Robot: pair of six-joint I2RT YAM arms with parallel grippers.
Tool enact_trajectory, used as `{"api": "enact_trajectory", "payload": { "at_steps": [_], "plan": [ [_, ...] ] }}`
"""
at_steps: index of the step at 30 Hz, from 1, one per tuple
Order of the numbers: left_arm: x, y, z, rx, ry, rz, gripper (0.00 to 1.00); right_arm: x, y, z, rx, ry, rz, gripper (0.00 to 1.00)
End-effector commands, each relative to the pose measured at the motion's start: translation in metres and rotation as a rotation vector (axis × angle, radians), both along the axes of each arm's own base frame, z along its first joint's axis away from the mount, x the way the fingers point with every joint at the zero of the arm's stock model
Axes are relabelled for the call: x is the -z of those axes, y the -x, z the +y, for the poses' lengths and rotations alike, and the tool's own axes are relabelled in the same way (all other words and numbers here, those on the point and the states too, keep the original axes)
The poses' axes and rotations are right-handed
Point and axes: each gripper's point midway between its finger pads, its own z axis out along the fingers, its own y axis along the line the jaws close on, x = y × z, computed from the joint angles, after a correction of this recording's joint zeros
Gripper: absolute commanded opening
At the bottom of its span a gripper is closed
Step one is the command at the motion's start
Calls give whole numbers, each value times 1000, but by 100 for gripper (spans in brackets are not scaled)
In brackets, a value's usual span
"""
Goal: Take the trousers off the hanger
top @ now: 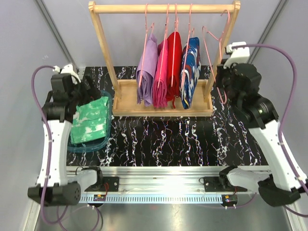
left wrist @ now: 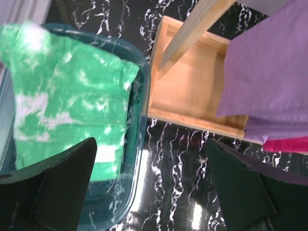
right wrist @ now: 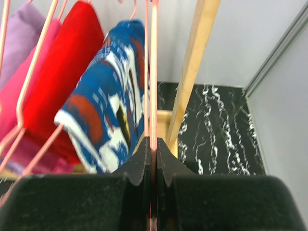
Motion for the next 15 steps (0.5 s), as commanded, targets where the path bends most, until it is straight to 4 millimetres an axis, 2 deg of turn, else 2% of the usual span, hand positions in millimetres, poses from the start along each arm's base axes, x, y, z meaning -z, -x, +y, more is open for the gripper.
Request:
{"api": "enact_trajectory", "payload": {
  "at_steps": [1,2,3,5,7,8,10,12,15],
  "plan": [
    [-5,29,4,-32,-63,-34,99,-45,-22,-7,92,9,-109,0],
    [-10,43,1,-25,-60,-65,99,-53,-26,-8,105,15,-118,0],
    [-12,49,-7,3,-58,-78,99,-45,-41,-2,113,34,-90,0],
    [-13,62,-12,26,-51,-97,99,-52,-51,0,116,17,-94,0],
    [-13,79,-17,49,-37,-125,99,-46,-67,9,93,20,-77,0],
    [-12,85,-17,47,-32,-133,99,-49,-71,6,105,16,-82,0],
    [-12,99,-25,89,-10,-161,99,-39,-84,7,115,29,-52,0],
    [-9,109,-27,102,-2,-158,99,-30,-94,-5,158,11,-24,0],
    [-8,123,-28,117,-13,-171,99,-17,-93,-12,156,-11,12,0]
  ]
}}
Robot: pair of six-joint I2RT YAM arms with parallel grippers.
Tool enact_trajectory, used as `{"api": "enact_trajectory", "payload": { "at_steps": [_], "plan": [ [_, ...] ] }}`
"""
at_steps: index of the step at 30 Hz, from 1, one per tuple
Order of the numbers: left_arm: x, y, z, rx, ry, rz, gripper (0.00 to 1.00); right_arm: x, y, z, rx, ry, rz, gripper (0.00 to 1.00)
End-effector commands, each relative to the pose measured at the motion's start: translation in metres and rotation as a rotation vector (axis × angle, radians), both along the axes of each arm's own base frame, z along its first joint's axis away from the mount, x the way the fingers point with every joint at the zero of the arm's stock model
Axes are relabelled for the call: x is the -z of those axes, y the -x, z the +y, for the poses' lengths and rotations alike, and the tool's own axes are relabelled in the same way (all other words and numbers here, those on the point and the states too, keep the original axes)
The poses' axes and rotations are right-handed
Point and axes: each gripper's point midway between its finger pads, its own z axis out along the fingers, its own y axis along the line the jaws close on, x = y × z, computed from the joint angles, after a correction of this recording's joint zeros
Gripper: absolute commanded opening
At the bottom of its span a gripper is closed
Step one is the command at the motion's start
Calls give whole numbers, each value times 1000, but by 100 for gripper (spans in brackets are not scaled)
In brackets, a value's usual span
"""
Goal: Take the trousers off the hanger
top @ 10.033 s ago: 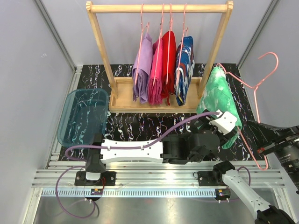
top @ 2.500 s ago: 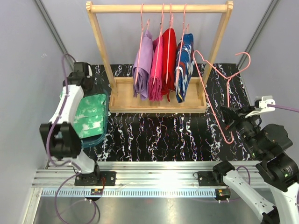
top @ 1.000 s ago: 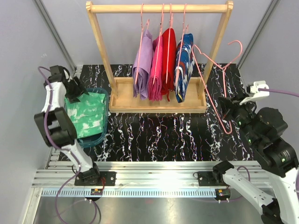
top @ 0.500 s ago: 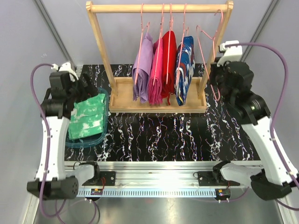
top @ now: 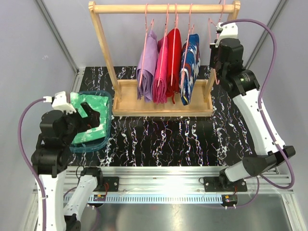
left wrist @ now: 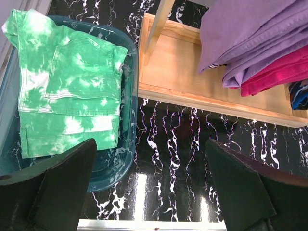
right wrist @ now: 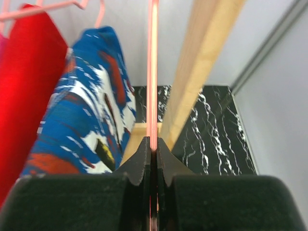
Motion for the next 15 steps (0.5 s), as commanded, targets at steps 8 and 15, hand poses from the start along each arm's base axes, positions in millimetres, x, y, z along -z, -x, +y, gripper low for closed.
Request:
{"api": "enact_trajectory", "payload": {
  "at_steps": [8,15],
  "plan": [
    [-5,17,-15,98,7,-30,99,7,23,-5,-62,-113,15,1],
    [-10,18,-17,110,0,-41,99,-15,56,-7,-104,-150,-14,61]
  ]
}}
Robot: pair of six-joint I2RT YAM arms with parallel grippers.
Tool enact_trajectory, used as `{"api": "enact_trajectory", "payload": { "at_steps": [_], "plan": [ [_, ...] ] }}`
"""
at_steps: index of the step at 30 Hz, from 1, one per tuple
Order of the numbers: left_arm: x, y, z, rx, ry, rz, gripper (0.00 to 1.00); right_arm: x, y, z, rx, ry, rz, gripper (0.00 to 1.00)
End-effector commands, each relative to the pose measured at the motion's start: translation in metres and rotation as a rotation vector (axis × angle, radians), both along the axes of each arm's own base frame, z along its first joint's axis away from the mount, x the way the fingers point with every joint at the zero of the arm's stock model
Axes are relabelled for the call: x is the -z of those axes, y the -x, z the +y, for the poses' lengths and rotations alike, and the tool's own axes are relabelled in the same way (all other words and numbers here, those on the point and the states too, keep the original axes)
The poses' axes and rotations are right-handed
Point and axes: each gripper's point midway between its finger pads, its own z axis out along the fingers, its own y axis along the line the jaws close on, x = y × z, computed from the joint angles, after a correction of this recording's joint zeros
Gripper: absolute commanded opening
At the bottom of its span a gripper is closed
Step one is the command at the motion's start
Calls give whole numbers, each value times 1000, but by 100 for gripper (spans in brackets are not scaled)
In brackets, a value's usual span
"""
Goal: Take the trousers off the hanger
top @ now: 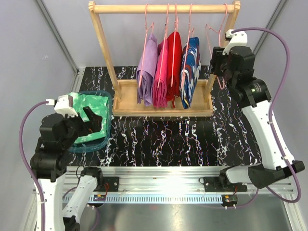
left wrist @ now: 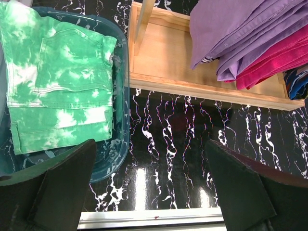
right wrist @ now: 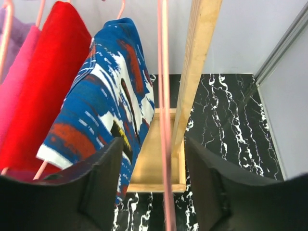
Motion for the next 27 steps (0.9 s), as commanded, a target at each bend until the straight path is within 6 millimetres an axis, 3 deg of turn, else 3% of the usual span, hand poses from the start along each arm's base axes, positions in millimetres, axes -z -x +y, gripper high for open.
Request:
{"api": "enact_trajectory", "payload": {
  "at_steps": [1,6,11,15,17,21,22,23,25,27],
  "plan": [
    [-16,0,-6,41,-3,-51,99,-27,29,-1,-45,-53,-52,64],
    [-19,-1,-5,26,9,-53,99,-44,61,9,-129,-147,-38,77],
    [-18,-2,-7,21,40,-40,99,-47,67,54,-319,-301,17,99],
    [-16,-3,-12,45,46,-31,99,-34,52,88,-359,-331,77,98],
    [-16,-2,-11,50,34,-33,99,-37,45,91,-306,-339,77,95],
    [-16,-1,-11,54,25,-33,99,-18,22,111,-282,-304,140,90],
    [-16,0,-11,59,25,-37,99,-21,20,107,-245,-293,136,90],
    [-15,0,-11,57,24,-34,99,-9,13,114,-235,-268,166,88],
    [-14,1,-12,64,25,-34,99,-7,8,104,-160,-218,173,83],
    [-12,1,-13,68,25,-31,99,9,-2,97,-90,-163,207,69]
  ]
}}
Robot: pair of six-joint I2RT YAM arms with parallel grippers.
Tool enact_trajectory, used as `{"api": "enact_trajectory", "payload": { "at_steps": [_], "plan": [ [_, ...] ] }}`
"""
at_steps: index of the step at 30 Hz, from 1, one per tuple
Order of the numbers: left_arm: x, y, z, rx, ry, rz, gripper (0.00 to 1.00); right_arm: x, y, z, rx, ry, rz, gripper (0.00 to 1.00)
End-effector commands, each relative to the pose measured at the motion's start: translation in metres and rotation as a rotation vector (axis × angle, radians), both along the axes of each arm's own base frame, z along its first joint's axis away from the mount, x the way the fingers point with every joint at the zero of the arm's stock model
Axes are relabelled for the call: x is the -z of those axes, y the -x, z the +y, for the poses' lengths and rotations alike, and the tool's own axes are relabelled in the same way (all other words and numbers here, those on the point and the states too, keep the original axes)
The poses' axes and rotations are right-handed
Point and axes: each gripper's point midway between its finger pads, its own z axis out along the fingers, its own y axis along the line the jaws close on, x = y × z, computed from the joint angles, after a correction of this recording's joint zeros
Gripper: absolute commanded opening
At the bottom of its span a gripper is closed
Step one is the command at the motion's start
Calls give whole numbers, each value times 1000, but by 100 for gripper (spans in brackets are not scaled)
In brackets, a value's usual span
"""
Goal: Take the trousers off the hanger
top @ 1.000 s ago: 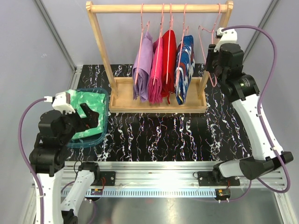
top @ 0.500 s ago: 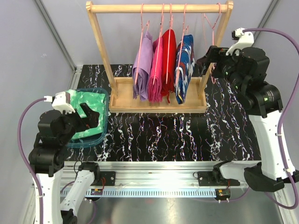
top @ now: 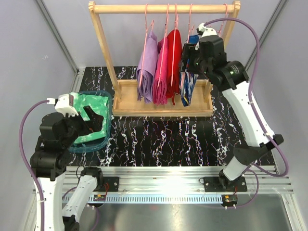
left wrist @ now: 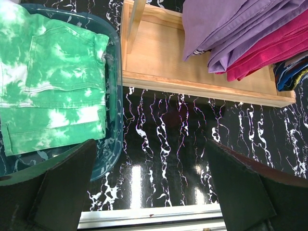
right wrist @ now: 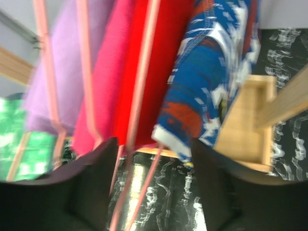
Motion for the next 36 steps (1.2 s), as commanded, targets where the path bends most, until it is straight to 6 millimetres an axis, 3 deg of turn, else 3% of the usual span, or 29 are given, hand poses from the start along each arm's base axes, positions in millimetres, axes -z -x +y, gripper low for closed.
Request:
{"api": "enact_trajectory", "payload": {
  "at_steps": [1,4,6,8,14,16,17,19,23,28,36],
  "plan": [
    [-10,2,-7,47,2,-40,99,-4,-2,-34,180,113,-2,64],
    [-9,2,-8,53,-1,-39,99,2,-5,-39,194,150,-1,51],
    [-7,2,-9,59,1,-36,99,-3,-2,-39,177,139,-21,49],
    [-6,1,-11,70,3,-27,99,-4,-3,-38,170,145,-29,40],
    [-6,3,-12,81,-2,-30,99,-1,-15,-32,142,181,-44,27],
    [-4,3,-12,85,-6,-26,99,-2,-18,-32,138,195,-55,15],
    [-4,3,-12,86,-8,-26,99,-3,-18,-32,140,196,-60,2],
    [-5,3,-13,91,-9,-26,99,-7,-21,-32,140,201,-78,0],
    [-8,2,-20,130,2,-23,99,-42,-20,-39,167,165,-199,0],
    [-37,-8,-27,153,26,-78,99,-101,-17,-48,207,83,-423,0],
    [-88,-32,-51,250,112,-234,99,-146,-6,-58,219,16,-522,0]
  ]
}}
